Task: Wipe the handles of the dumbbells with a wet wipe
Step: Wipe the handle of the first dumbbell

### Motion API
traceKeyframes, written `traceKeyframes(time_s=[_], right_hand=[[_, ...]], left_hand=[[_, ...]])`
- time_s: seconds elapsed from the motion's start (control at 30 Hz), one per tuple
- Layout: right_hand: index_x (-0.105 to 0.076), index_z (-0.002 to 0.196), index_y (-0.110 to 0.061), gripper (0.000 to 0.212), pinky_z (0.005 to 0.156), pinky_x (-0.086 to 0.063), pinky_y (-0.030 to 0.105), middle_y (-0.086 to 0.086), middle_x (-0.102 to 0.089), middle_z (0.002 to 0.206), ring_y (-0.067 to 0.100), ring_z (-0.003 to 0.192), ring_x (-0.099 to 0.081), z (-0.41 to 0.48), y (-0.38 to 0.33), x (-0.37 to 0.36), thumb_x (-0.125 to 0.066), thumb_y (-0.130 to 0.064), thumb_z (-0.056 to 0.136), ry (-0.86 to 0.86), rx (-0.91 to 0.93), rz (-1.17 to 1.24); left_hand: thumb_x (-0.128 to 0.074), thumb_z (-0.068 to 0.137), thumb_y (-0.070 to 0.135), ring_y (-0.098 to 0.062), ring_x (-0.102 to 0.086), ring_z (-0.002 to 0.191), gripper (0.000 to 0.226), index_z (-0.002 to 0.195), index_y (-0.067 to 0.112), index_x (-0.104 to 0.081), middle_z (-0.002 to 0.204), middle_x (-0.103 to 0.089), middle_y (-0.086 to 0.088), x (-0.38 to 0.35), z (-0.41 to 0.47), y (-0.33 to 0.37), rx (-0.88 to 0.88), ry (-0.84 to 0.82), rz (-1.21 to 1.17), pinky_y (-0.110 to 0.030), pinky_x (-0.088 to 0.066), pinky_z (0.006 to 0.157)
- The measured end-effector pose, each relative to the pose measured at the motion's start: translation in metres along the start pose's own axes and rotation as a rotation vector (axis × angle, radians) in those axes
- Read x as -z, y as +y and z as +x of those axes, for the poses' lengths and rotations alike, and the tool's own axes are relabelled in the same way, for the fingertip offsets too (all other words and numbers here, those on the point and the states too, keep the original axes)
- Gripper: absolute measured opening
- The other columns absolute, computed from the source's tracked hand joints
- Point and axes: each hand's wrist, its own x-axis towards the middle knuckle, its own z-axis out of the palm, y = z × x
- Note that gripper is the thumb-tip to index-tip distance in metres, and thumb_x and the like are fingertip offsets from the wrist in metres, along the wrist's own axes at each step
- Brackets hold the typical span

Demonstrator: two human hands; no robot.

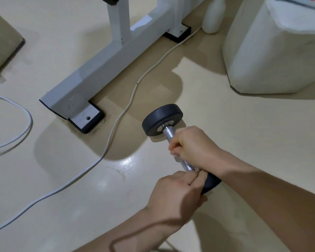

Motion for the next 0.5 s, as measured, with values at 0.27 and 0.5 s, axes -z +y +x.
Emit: traceKeyframes(time_s=[0.27, 0.5], right_hand=[[-0.067, 0.059, -0.027, 0.019, 0.055, -0.038, 0.012, -0.014, -0.059, 0.060, 0.001, 0.060, -0.058, -0.030, 0.016, 0.015, -0.071, -0.014, 0.073, -0.131, -0.184, 0.124], [-0.072, 0.063, -0.021, 0.013, 0.063, -0.050, 0.024, -0.010, -0.064, 0.061, 0.004, 0.061, -0.059, 0.010, 0.007, 0.009, -0.071, -0.011, 0.072, 0.167, -0.144, 0.261]], left_hand=[[-0.052, 0.070, 0.041, -0.013, -0.060, 0.062, 0.050, 0.116, 0.029, -0.064, 0.087, -0.068, 0.014, -0.004, 0.005, 0.001, -0.014, 0.013, -0.056, -0.019, -0.042, 0.042], [-0.058, 0.066, 0.047, -0.010, -0.061, 0.063, 0.053, 0.116, 0.032, -0.066, 0.095, -0.069, 0.020, -0.002, 0.015, 0.003, -0.047, 0.009, -0.086, -0.016, -0.039, 0.043]])
